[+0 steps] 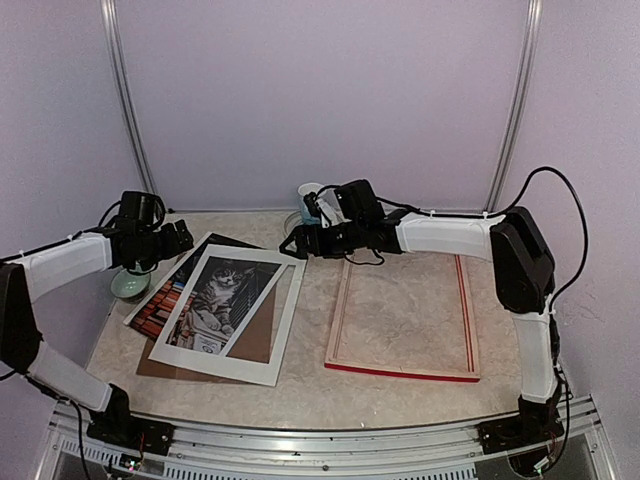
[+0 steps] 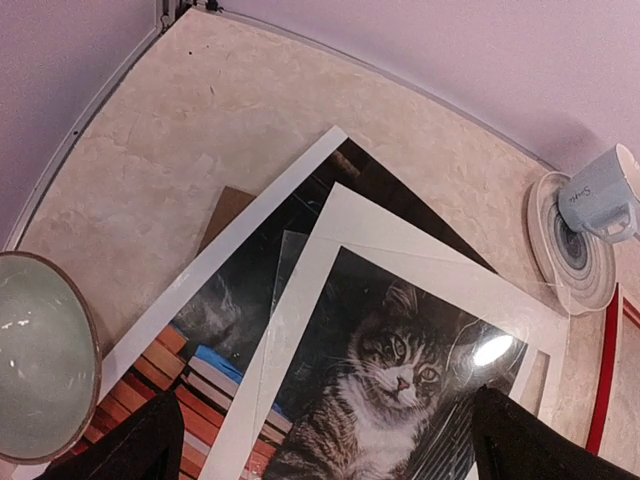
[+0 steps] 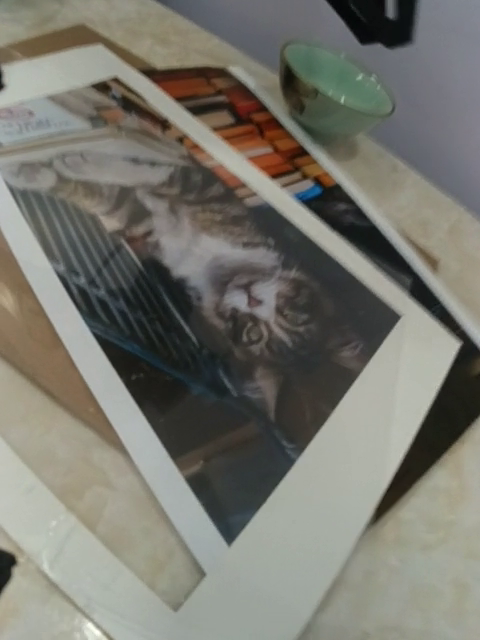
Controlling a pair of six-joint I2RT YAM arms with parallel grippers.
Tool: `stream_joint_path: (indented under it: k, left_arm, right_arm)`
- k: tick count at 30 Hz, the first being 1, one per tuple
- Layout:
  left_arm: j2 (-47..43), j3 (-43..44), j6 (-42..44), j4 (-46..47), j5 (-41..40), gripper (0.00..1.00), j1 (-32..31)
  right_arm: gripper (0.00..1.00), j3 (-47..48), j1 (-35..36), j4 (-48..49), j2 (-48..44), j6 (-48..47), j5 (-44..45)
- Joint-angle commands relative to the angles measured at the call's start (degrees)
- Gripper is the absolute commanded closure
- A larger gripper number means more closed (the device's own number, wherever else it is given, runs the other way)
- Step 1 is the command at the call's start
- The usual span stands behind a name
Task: Put the photo into the frame
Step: Pick up the glass panel from the mat board.
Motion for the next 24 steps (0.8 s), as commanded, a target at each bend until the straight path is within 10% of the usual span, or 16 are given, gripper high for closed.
stream_joint_path:
  k: [1,24]
  left_arm:
    - [0.68,-1.83,-2.88,-3.32,-1.92,0.01,-3.88]
    - [0.25,-18.55,-15.37,9.70,4.00,0.04,-7.61]
  right_arm:
    - [0.01,7.33,0.37,-4.96,5.59,1.93,0.53]
    - [0.10,4.43,-0.29,-7.52,12.78,5.05,-2.33]
